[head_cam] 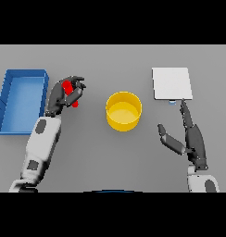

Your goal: Pick up the red beaker and tilt it to pour out 1 green nut into yellow bowl. Pick up the yellow bowl and place it on the metallic measuring scale.

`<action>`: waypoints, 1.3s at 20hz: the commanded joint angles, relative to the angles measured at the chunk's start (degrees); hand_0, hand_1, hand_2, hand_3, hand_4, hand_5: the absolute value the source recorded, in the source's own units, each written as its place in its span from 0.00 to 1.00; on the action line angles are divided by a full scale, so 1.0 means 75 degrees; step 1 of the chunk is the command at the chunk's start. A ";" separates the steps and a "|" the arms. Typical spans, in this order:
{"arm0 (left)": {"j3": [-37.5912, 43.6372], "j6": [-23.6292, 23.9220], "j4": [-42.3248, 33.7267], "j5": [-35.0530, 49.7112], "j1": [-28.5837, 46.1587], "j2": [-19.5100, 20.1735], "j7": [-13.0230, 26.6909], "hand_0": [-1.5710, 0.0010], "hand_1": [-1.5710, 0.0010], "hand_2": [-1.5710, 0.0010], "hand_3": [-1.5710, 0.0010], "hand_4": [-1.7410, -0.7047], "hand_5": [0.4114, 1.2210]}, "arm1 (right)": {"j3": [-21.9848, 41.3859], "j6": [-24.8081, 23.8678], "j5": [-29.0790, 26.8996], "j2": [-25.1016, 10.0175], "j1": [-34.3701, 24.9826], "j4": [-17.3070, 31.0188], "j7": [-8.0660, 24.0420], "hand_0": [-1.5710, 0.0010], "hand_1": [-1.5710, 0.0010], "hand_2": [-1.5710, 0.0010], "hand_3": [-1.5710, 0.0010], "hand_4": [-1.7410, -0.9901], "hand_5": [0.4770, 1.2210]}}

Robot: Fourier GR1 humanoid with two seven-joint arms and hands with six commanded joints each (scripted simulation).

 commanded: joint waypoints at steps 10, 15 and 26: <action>-0.0169 0.0274 -0.0153 0.0119 -0.0071 -0.0131 -0.0284 0.05 0.05 0.05 0.06 0.09 0.89 | -0.0025 0.0016 -0.0108 0.0060 0.0008 0.0005 -0.0050 1.00 1.00 1.00 1.00 0.64 0.23; -0.0418 0.0416 -0.1049 0.0244 0.0009 0.0040 -0.0092 0.02 0.02 0.02 0.02 0.03 0.87 | 0.0017 -0.0003 0.0027 -0.0011 0.0096 -0.0062 -0.0172 1.00 1.00 1.00 1.00 0.64 0.24; -0.2655 0.0090 -0.2298 -0.1506 -0.0156 0.0822 0.1948 0.00 0.00 0.00 0.01 0.01 0.87 | 0.0008 0.0012 0.0122 -0.0104 0.0015 -0.0074 0.0123 1.00 1.00 1.00 1.00 0.65 0.27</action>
